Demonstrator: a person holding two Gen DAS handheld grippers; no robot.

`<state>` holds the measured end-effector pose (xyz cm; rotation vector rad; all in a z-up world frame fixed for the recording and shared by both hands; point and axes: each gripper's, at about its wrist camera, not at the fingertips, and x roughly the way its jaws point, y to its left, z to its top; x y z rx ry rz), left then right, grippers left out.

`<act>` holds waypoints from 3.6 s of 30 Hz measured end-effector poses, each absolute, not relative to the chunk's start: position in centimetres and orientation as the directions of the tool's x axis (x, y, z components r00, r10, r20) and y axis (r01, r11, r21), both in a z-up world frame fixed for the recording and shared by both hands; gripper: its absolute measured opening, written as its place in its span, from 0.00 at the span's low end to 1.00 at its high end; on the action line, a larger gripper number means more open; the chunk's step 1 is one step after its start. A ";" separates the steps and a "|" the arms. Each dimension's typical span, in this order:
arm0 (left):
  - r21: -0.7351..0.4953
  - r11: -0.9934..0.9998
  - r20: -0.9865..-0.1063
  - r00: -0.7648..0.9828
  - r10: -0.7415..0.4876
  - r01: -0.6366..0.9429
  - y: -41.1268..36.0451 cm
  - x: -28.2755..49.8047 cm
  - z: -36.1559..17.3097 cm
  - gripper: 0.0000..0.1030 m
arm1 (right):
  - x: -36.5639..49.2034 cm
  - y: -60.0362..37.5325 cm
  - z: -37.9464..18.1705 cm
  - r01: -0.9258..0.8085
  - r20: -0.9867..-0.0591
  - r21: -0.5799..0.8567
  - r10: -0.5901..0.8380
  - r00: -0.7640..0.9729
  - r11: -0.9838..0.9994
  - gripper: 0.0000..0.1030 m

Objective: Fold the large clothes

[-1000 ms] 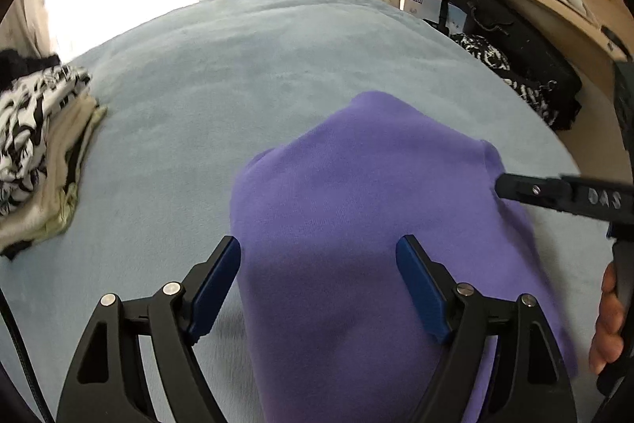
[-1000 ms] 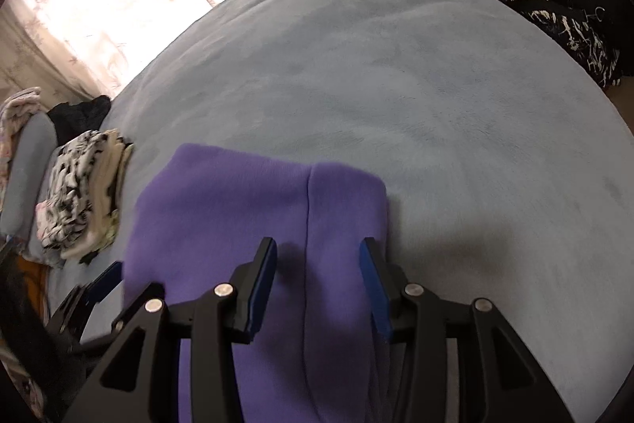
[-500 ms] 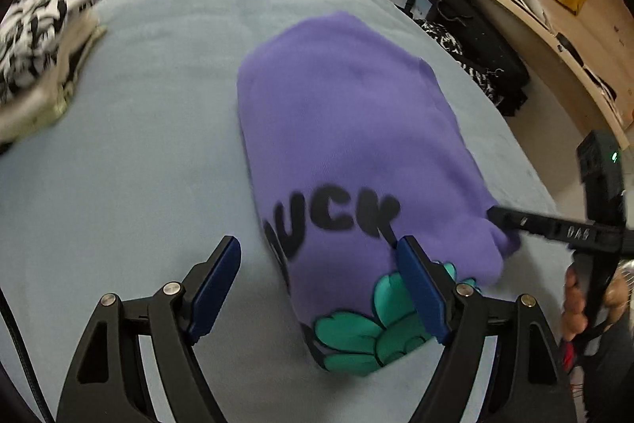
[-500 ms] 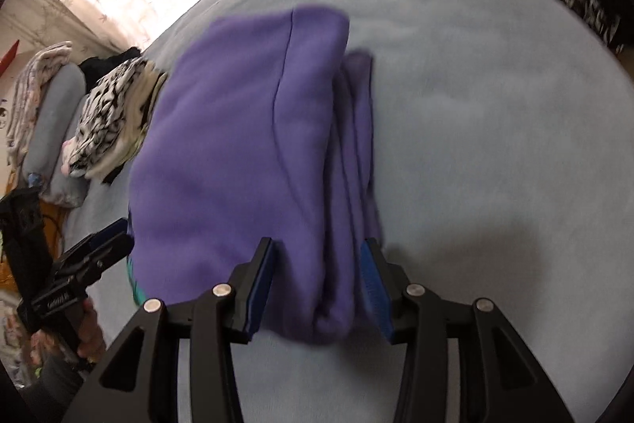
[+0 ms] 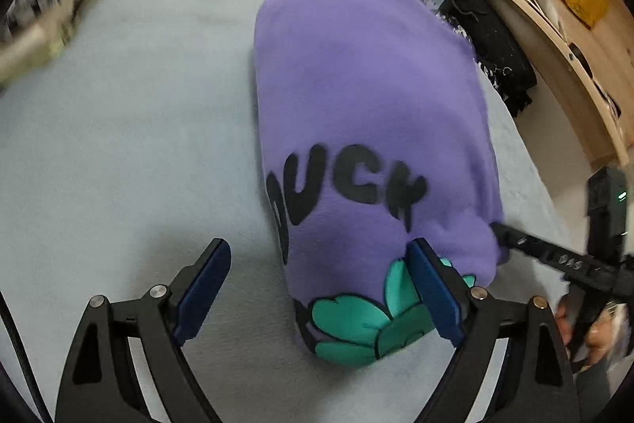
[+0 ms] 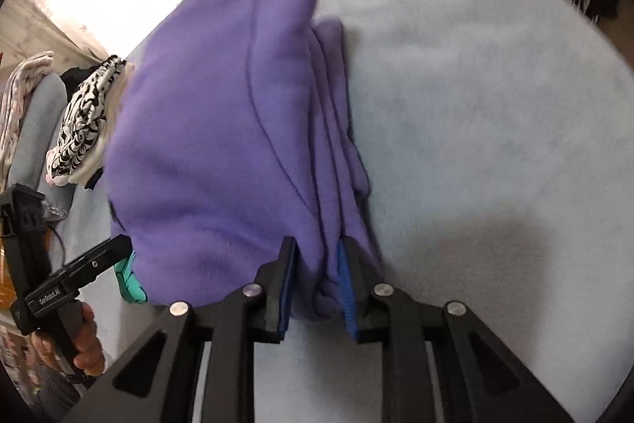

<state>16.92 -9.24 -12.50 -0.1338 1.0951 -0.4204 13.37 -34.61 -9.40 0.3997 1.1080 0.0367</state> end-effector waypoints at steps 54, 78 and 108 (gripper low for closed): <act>-0.486 0.850 -0.797 0.297 -0.526 0.204 -6.3 19.8 -9.0 0.92 | 16.0 -34.0 -4.4 0.095 -0.828 0.484 0.420 0.372 0.870 0.87; -0.782 0.597 -0.575 0.159 -0.802 0.179 -9.0 27.7 -19.2 0.99 | 24.0 -39.5 -13.8 -0.011 -0.649 0.731 0.700 0.299 0.682 0.99; -0.704 0.634 -0.623 0.151 -0.768 0.320 -13.9 29.5 -18.6 1.00 | 26.5 -35.7 -15.1 -0.119 -0.678 0.678 0.680 0.279 0.725 1.00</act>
